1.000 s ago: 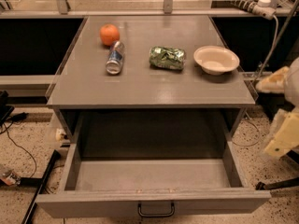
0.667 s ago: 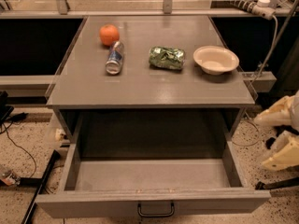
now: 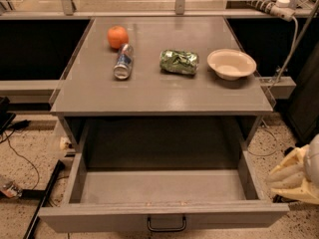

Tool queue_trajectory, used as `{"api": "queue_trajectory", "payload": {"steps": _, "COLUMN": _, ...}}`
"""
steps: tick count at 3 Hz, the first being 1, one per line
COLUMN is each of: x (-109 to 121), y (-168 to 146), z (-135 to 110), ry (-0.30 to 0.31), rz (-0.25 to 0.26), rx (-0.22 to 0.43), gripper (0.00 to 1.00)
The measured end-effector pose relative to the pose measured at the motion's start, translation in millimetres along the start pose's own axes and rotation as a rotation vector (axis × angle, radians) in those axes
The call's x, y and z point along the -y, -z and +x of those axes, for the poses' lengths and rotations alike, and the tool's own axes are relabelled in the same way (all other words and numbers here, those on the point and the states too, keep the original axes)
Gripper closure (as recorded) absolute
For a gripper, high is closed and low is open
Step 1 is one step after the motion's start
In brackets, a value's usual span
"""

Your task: Close top drawer

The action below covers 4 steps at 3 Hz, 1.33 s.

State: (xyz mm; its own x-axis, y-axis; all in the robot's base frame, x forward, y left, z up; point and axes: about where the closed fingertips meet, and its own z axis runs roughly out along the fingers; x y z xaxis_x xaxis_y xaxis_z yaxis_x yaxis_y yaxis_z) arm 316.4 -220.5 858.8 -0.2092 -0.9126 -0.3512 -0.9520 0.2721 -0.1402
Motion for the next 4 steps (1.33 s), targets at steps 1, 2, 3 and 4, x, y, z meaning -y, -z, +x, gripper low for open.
{"api": "queue_trajectory", "payload": {"steps": 1, "x": 0, "y": 0, "z": 0, "ry": 0.000, "rz": 0.001, "rx": 0.000, "gripper": 1.00}}
{"api": "queue_trajectory", "payload": {"steps": 2, "x": -15, "y": -31, "z": -3, "ry": -0.016, "rz": -0.038, "rx": 0.019, "gripper": 1.00}}
{"api": "queue_trajectory", "payload": {"steps": 3, "x": -36, "y": -85, "z": -4, "ry": -0.031, "rz": -0.084, "rx": 0.026, "gripper": 1.00}}
{"api": "queue_trajectory", "payload": {"steps": 4, "x": -43, "y": -132, "z": 3, "ry": -0.054, "rz": -0.066, "rx": 0.063, "gripper": 1.00}}
